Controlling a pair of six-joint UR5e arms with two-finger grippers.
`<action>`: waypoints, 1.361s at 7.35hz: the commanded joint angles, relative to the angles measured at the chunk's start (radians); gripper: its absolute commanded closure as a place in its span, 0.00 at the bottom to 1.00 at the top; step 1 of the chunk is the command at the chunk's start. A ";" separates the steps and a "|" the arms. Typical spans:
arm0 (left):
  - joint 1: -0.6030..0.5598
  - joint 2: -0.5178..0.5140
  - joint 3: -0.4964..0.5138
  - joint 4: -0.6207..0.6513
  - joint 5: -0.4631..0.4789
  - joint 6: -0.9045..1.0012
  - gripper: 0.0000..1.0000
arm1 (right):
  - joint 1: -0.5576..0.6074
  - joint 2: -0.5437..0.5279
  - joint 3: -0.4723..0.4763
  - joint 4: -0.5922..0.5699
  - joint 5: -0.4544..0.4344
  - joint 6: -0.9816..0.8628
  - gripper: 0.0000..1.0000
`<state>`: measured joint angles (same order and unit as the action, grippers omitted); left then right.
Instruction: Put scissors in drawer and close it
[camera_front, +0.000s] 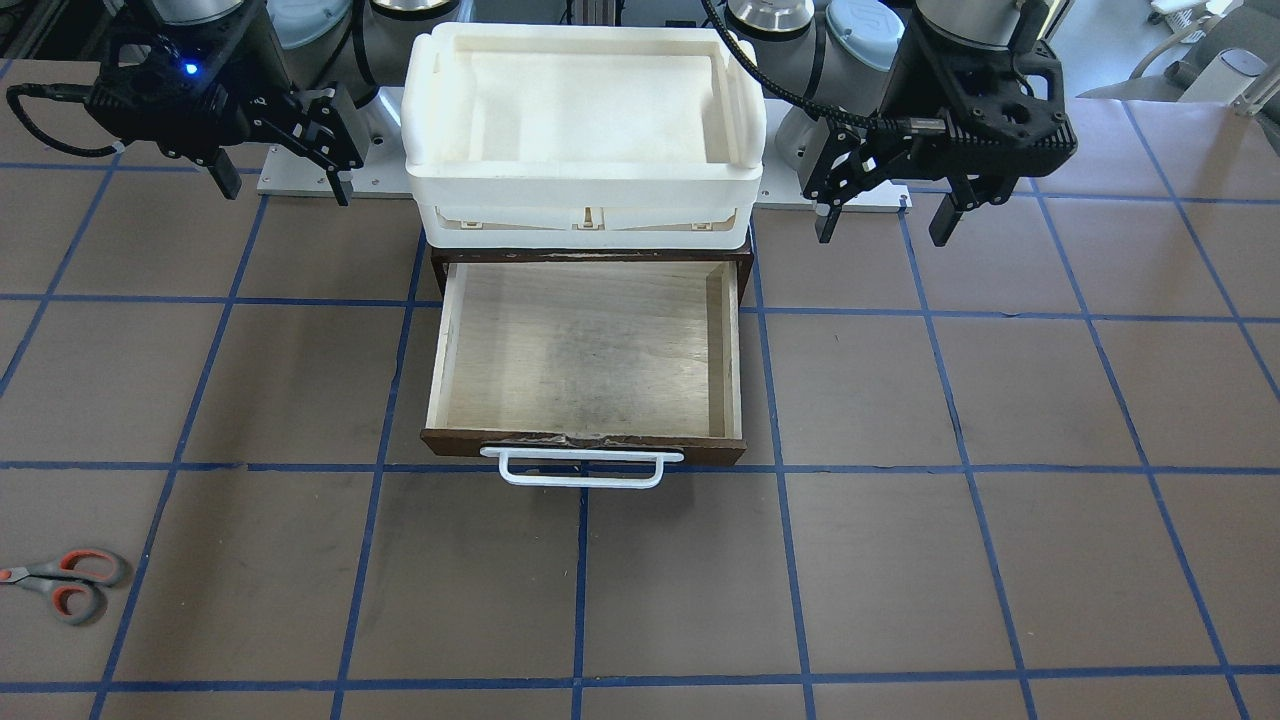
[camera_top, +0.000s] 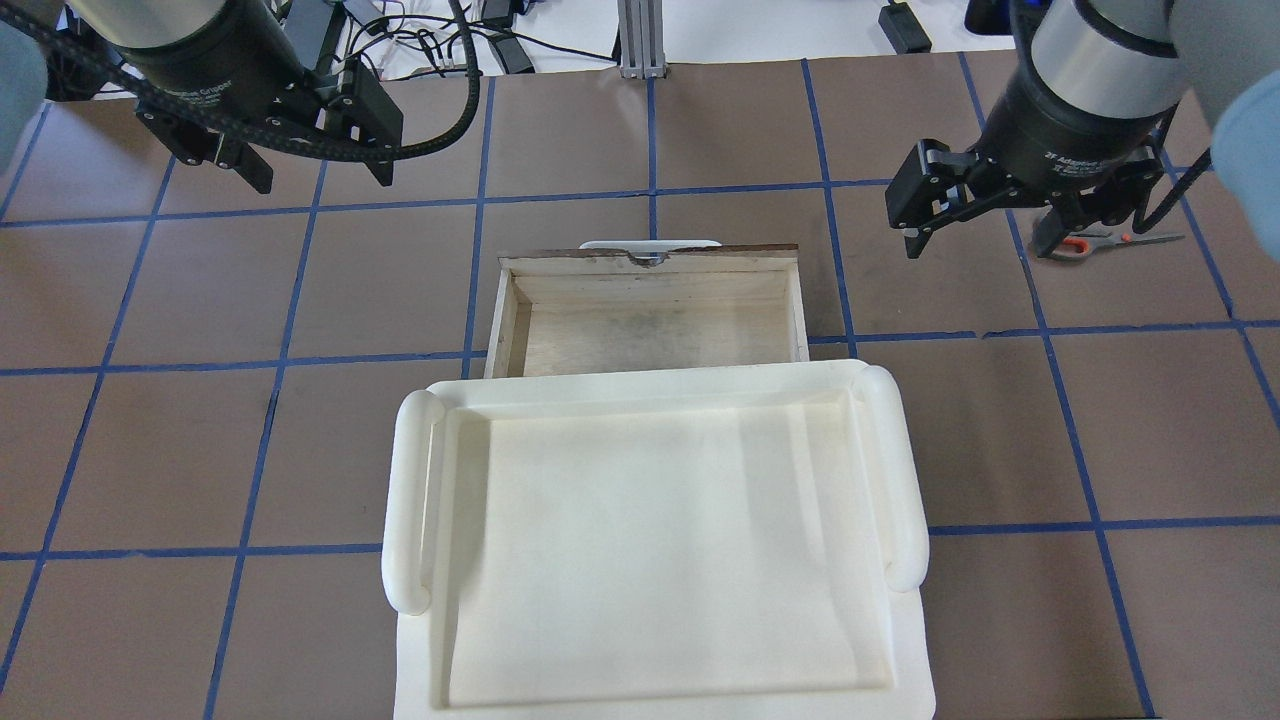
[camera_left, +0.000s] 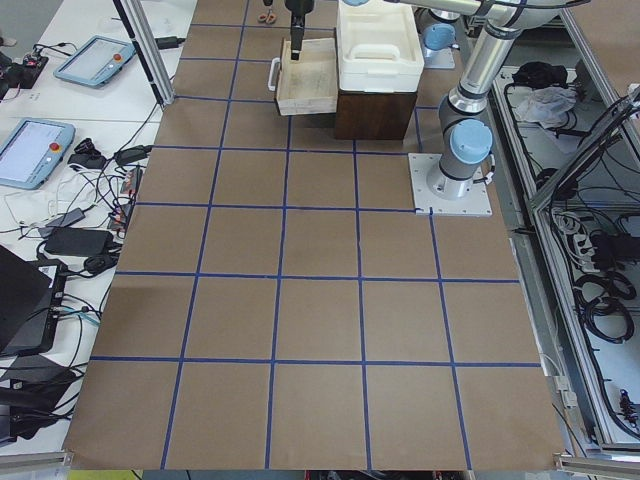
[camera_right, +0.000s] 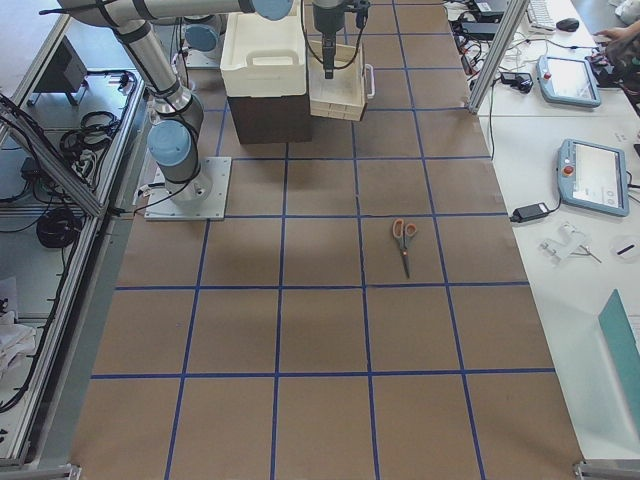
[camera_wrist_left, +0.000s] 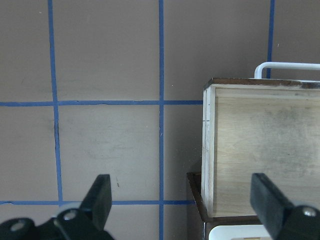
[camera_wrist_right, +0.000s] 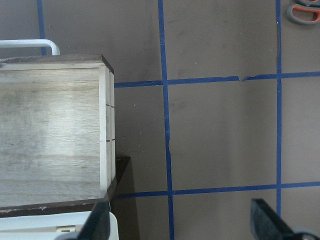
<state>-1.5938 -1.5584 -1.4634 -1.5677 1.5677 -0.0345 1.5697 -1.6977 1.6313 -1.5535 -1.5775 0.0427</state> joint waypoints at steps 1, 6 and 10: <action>-0.002 0.000 0.000 0.000 0.000 -0.001 0.00 | 0.001 0.000 0.005 -0.028 -0.002 -0.006 0.00; 0.002 0.001 0.000 0.000 0.000 0.001 0.00 | 0.000 0.007 0.005 -0.043 -0.006 -0.015 0.00; 0.002 0.003 0.000 0.000 0.003 0.001 0.00 | 0.000 0.007 0.004 -0.068 -0.010 0.000 0.00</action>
<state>-1.5924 -1.5566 -1.4634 -1.5677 1.5680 -0.0337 1.5693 -1.6890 1.6366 -1.6095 -1.5928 0.0377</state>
